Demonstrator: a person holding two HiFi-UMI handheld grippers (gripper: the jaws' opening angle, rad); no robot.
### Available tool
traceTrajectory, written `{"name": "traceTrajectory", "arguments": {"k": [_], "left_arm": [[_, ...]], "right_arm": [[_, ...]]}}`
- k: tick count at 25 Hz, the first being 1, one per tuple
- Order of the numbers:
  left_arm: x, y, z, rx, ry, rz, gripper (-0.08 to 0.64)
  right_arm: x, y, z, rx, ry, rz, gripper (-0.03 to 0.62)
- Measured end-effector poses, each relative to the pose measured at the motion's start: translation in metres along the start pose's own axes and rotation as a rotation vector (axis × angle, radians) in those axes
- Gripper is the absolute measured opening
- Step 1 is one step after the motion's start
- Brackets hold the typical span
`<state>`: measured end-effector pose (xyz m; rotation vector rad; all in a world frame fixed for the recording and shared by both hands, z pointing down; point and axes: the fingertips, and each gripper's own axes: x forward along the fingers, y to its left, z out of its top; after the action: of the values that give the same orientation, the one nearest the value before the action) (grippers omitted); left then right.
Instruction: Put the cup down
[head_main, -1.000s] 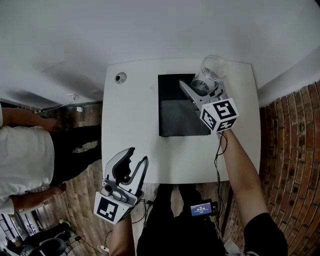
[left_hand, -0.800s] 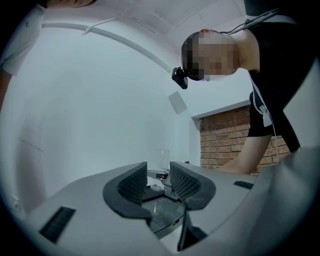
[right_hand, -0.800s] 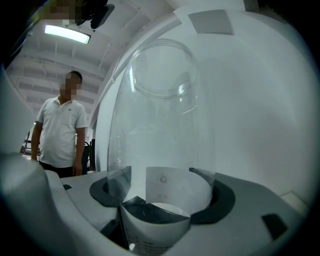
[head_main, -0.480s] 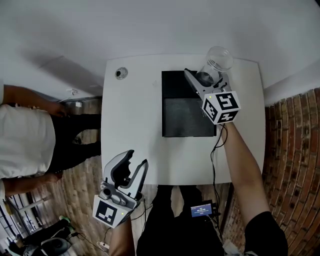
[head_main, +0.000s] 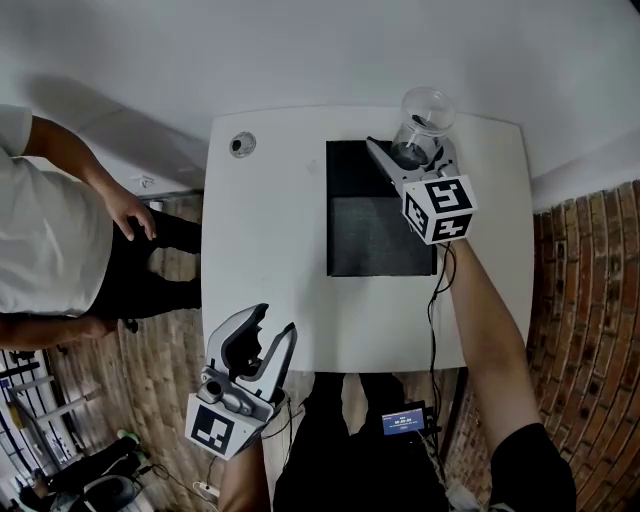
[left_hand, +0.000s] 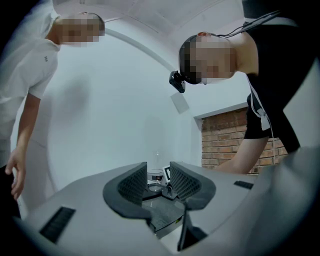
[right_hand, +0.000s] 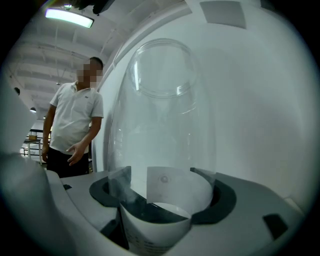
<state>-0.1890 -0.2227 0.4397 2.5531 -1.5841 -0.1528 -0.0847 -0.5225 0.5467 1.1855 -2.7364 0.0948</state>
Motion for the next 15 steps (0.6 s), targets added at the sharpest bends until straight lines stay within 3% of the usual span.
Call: {"name": "traceTrajectory", "arguments": {"k": [15], "left_arm": [[-0.0076, 0.0023, 0.0069, 0.003, -0.018, 0.000, 0.133]], "right_arm": [[-0.0065, 0.0074, -0.0089, -0.076, 0.056, -0.004, 0.382]]}}
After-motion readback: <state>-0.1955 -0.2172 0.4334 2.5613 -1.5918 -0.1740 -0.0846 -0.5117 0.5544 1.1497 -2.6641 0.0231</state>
